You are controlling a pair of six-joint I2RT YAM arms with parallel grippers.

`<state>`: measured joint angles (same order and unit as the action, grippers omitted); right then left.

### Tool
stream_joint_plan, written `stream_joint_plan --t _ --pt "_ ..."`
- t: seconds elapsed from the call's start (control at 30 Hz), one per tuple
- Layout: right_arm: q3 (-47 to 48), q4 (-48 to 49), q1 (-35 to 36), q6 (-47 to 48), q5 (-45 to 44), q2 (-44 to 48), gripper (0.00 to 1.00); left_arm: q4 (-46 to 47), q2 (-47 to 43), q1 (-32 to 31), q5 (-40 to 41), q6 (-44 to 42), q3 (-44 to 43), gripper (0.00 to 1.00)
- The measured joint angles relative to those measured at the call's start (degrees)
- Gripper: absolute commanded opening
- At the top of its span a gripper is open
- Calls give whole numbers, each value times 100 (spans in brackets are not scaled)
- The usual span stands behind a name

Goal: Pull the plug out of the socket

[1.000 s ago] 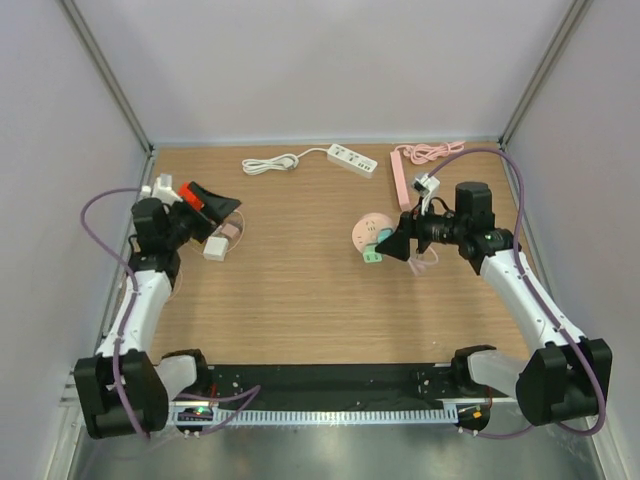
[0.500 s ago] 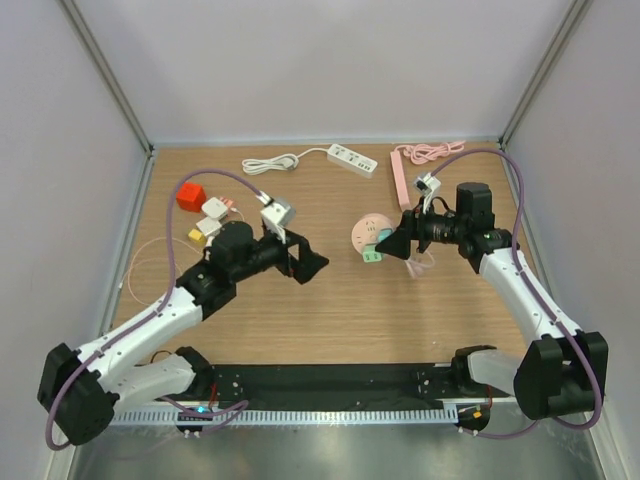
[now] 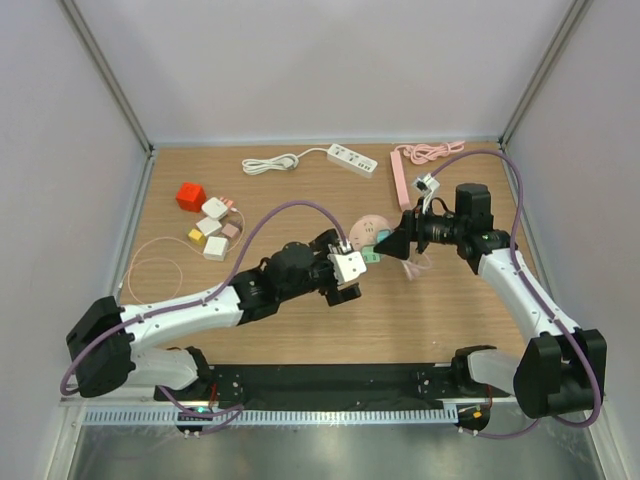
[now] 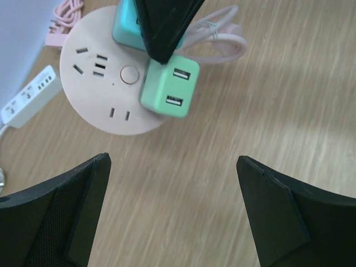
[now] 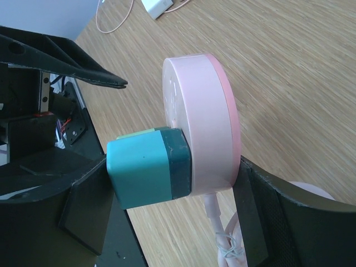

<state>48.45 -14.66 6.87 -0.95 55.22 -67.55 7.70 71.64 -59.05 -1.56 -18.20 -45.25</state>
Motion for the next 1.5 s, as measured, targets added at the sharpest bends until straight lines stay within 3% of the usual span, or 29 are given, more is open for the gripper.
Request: stream_joint_plan --t 0.3,0.4,0.5,0.53,0.87,0.97,1.07,1.1,1.5 --pt "-37 131 2 -203 92 -35 1 424 776 -369 699 -1047 -481 100" --pt "-42 160 0 -267 105 -35 1 472 944 -448 815 -1257 -570 91" --pt "-46 205 0 -334 116 -35 1 496 1108 -501 914 -1390 -667 66" --pt "-46 227 0 -356 120 -35 1 496 1150 -509 935 -1399 -691 63" --pt "-59 332 0 -442 142 -37 1 581 1384 -573 1130 -1534 -946 56" --pt "-63 352 0 -470 142 -37 1 592 1471 -616 1207 -1550 -1023 44" --pt "-74 367 0 -527 120 -44 1 601 1587 -678 1381 -1655 -1106 21" --pt "-79 396 -4 -557 131 -57 1 616 1626 -704 1436 -1718 -1121 0" --pt "-315 848 -120 -1552 -160 -116 1 675 1714 -739 1657 -1764 -1130 0"
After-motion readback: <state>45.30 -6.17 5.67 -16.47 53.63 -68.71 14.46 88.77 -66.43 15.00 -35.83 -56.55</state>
